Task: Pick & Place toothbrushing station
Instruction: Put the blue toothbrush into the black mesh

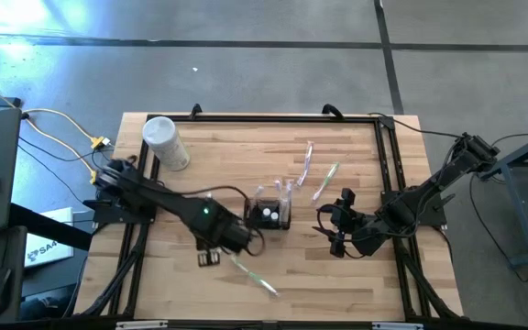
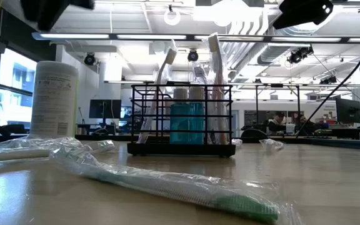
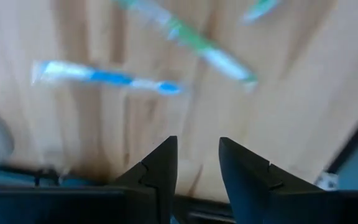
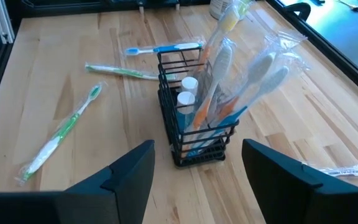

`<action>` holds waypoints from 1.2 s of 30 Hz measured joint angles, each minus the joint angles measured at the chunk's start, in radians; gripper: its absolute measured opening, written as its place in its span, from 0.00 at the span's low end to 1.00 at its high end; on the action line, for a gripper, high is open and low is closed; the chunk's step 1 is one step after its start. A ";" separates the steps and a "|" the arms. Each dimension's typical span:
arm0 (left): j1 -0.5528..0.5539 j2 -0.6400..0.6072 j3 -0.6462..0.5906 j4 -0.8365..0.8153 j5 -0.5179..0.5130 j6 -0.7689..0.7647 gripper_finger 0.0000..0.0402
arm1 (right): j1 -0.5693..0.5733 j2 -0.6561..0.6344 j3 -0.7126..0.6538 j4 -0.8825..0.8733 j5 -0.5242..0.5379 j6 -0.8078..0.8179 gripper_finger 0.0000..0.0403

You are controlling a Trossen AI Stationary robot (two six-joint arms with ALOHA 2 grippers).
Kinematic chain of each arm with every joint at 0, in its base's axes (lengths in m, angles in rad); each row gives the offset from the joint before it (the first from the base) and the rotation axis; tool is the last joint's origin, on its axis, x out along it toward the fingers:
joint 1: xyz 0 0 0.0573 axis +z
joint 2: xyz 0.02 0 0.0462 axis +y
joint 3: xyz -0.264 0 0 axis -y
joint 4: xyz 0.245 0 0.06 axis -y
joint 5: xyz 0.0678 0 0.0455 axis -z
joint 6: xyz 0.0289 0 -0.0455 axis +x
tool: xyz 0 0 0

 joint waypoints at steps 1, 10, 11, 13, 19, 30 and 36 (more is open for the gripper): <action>0.008 -0.032 -0.052 0.007 -0.007 -0.021 0.29 | 0.000 0.000 0.000 0.000 0.000 0.001 0.58; 0.095 -0.220 -0.408 0.194 -0.075 -0.082 0.29 | 0.000 0.000 0.000 -0.002 0.005 0.016 0.58; 0.101 -0.229 -0.433 0.207 -0.071 -0.064 0.29 | -0.002 0.000 0.000 -0.002 0.006 0.016 0.58; 0.111 -0.240 -0.468 0.214 -0.057 -0.032 0.29 | -0.009 0.000 0.000 -0.002 0.005 0.016 0.58; 0.128 -0.257 -0.503 0.224 -0.092 0.039 0.29 | -0.014 0.000 0.000 -0.008 0.001 0.023 0.58; 0.195 -0.269 -0.504 0.225 0.011 0.132 0.29 | -0.016 0.006 0.000 -0.067 0.008 0.084 0.58; 0.294 -0.269 -0.504 0.236 -0.008 -0.038 0.29 | -0.016 0.006 0.000 -0.079 0.008 0.103 0.58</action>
